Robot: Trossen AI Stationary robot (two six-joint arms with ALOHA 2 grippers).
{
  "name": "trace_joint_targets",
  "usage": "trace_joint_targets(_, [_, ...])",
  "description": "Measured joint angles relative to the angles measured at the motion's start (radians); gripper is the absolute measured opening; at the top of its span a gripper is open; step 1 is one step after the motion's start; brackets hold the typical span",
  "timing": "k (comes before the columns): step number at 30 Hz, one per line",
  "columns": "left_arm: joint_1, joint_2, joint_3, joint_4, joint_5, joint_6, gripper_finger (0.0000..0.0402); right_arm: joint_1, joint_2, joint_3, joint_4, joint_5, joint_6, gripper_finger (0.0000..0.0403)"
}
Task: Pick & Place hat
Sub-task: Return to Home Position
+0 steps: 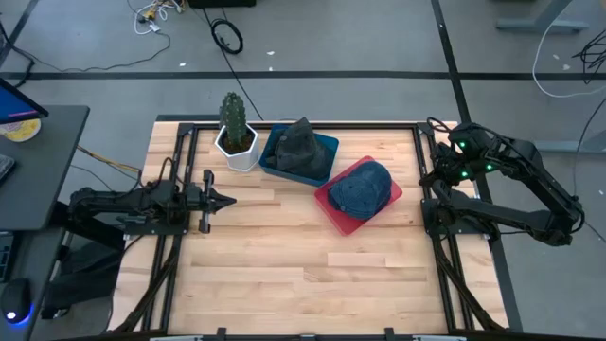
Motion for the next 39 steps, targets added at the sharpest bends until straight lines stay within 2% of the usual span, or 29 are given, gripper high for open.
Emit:
trace_joint_targets(10, [0.0,0.0,-0.001,0.016,-0.002,0.002,0.0003,0.0,-0.011,0.0,-0.009,0.0,-0.015,0.0027])
trace_joint_targets(15, [0.0,0.0,-0.001,0.04,-0.004,0.001,0.0003,0.0,-0.077,0.001,0.005,0.0,-0.071,0.0015])
trace_joint_targets(19, [0.0,0.0,-0.001,0.045,-0.003,0.001,0.0003,0.0,-0.148,0.001,0.088,-0.002,-0.077,0.0004])
trace_joint_targets(22, [0.0,0.0,-0.001,0.047,-0.003,0.001,0.0003,0.0,-0.215,-0.005,0.191,-0.01,-0.076,0.0006])
trace_joint_targets(26, [0.0,0.0,-0.001,0.049,-0.003,0.001,0.0003,0.0,-0.308,-0.071,0.367,-0.071,-0.041,0.0002])
trace_joint_targets(33, [0.0,0.0,-0.001,0.051,-0.003,0.001,0.0003,0.0,-0.419,-0.322,0.755,-0.238,0.1,0.0001])
trace_joint_targets(39, [0.0,0.0,-0.001,0.051,-0.003,0.001,0.0003,0.0,-0.484,-0.536,1.117,-0.285,0.225,0.0001])
